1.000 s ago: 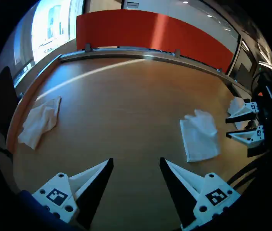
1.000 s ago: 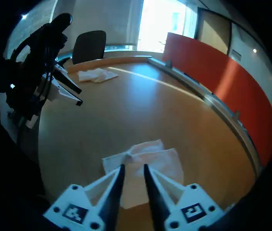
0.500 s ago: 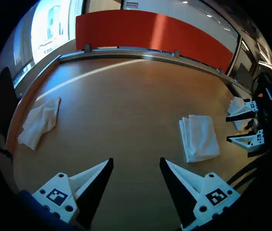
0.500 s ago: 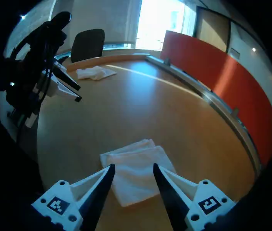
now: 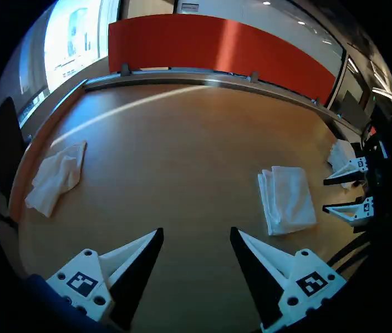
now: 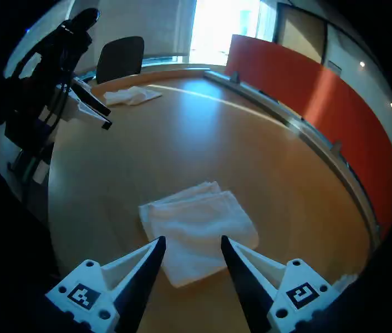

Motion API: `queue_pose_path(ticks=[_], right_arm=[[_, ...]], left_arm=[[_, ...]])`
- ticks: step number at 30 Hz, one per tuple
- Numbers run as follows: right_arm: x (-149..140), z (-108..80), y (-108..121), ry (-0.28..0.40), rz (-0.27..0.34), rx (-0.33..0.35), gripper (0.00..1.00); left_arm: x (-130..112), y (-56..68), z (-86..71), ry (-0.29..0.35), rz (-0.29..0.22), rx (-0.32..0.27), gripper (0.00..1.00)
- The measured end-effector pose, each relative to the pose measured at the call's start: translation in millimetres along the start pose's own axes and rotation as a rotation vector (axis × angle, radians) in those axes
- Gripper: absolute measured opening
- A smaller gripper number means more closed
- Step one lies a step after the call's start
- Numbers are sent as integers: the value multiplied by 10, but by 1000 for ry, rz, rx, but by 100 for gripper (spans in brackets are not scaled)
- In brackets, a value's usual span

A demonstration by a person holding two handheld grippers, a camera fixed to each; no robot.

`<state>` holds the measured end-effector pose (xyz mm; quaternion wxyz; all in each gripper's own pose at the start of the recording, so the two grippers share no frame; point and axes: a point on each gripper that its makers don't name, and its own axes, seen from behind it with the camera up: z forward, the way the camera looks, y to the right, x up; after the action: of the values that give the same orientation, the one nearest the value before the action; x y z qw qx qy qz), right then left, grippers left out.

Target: Fold towel

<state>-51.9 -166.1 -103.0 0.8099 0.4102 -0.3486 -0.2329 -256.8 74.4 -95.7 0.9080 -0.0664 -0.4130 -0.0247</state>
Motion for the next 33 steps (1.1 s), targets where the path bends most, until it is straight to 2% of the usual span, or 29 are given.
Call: queue_pose_path(ticks=[11,21,33], right_arm=[[-369,52,-27,-49,43,-6,76],[-695,131,-112,-100,58,-2,76],[-841,191,-125,-121,75,-21,75]], left_arm=[[6,-5,6,0,1,1,89],[17,5,7,1,3,0,89],[12,-21,7,4,3,12,89]])
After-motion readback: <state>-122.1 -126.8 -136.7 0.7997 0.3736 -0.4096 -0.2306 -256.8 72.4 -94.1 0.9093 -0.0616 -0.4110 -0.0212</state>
